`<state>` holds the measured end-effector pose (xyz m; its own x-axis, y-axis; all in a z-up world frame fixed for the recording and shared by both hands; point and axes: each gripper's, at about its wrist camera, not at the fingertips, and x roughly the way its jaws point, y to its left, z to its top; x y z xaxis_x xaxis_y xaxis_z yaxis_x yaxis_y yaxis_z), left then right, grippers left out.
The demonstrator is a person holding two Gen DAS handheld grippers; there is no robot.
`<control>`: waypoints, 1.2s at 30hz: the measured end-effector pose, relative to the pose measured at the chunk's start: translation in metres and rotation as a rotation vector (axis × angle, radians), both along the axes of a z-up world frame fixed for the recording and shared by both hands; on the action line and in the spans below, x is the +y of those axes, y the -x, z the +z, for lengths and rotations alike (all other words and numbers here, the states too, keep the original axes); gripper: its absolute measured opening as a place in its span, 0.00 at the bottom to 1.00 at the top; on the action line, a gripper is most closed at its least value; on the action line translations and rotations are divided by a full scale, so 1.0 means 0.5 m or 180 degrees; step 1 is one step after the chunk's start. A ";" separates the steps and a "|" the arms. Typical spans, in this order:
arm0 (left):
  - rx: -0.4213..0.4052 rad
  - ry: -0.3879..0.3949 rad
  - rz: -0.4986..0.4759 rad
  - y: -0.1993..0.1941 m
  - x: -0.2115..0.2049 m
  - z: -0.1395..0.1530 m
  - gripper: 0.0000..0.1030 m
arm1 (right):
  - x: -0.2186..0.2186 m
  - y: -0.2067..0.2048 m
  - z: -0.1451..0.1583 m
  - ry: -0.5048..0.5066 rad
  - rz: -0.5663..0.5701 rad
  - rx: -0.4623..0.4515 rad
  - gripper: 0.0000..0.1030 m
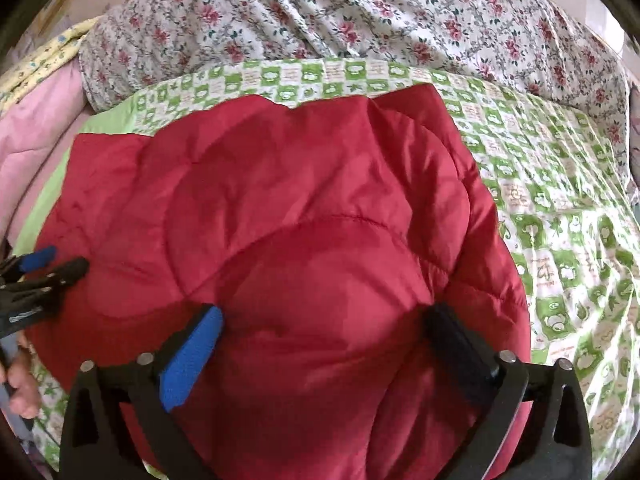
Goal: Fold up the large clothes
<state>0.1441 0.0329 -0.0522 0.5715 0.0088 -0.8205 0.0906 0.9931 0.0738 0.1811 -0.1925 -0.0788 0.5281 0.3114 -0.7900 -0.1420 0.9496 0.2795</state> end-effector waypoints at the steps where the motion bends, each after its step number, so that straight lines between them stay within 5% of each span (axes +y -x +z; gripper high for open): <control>1: 0.0000 -0.0003 -0.0001 -0.001 0.000 -0.001 0.85 | -0.002 -0.003 -0.005 -0.0016 -0.0010 0.0004 1.00; 25: -0.0014 -0.0129 0.0003 -0.006 -0.006 -0.006 0.88 | -0.002 -0.005 -0.020 -0.0087 -0.0043 0.0003 1.00; 36: -0.0124 -0.0050 0.0024 0.072 0.015 0.044 0.88 | -0.006 -0.009 -0.019 -0.0104 -0.0058 0.0051 1.00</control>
